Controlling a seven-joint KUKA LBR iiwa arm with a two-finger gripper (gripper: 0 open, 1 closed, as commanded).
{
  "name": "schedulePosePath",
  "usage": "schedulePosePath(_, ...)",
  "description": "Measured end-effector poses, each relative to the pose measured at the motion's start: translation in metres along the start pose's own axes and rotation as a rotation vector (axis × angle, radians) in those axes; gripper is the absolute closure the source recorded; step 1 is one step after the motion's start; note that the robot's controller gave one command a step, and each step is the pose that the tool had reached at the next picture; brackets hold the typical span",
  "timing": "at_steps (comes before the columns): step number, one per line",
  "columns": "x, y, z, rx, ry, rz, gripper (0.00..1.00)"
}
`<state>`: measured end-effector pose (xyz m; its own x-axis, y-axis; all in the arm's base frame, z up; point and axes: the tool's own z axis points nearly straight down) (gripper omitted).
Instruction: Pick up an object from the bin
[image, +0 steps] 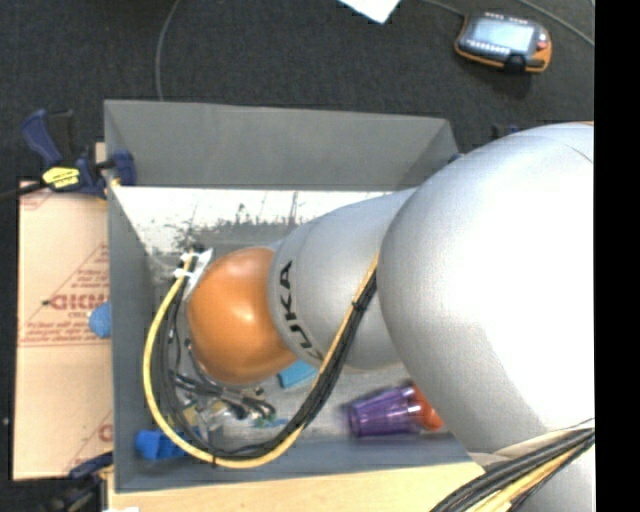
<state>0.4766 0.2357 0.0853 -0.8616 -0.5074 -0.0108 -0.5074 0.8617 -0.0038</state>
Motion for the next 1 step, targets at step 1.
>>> schedulePosePath(1,0.0,-0.0013,-0.0206,0.001,0.0,0.002,1.0)
